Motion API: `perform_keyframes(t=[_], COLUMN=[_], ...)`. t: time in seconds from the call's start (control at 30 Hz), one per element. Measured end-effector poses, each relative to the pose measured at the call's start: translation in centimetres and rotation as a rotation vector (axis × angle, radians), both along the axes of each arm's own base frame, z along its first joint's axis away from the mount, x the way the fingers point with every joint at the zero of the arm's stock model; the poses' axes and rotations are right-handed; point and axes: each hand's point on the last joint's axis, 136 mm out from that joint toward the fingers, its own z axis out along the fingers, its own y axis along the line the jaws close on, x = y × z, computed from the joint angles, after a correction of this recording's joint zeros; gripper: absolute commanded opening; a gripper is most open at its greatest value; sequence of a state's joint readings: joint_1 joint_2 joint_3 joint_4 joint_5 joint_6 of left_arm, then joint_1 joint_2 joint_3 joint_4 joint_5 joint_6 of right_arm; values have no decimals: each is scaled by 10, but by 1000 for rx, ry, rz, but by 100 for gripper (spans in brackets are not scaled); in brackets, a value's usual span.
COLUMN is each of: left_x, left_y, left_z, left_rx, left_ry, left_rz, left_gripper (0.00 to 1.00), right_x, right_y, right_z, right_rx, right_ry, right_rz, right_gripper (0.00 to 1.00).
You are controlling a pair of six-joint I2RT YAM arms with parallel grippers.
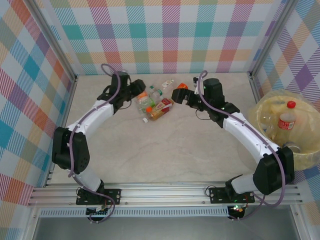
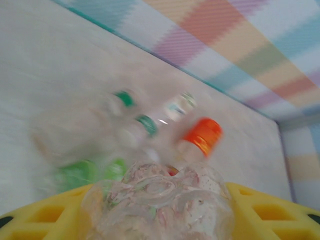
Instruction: Put the plastic bottles in the bin
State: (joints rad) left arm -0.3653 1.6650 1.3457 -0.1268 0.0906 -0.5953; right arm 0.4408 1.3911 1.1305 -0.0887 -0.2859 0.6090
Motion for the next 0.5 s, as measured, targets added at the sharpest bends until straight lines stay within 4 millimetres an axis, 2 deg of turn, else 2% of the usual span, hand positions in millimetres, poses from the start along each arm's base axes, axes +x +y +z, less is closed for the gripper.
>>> perform_keyframes(t=[0.13, 0.23, 0.37, 0.5], left_x=[-24, -36, -41, -45], left_y=[-57, -86, -103, -110], left_z=[16, 39, 65, 73], left_rx=[-15, -44, -88, -111], left_ry=[-35, -81, -141, -160], left_rz=[-186, -283, -349, -379], left_gripper=[48, 48, 48, 48], right_x=[-7, -15, -25, -30], right_y=[13, 24, 37, 50], right_z=[-10, -14, -8, 5], right_rx=[48, 65, 101, 140], right_ry=[4, -9, -43, -99], right_rz=[52, 92, 160, 215], right_gripper=[100, 100, 100, 100])
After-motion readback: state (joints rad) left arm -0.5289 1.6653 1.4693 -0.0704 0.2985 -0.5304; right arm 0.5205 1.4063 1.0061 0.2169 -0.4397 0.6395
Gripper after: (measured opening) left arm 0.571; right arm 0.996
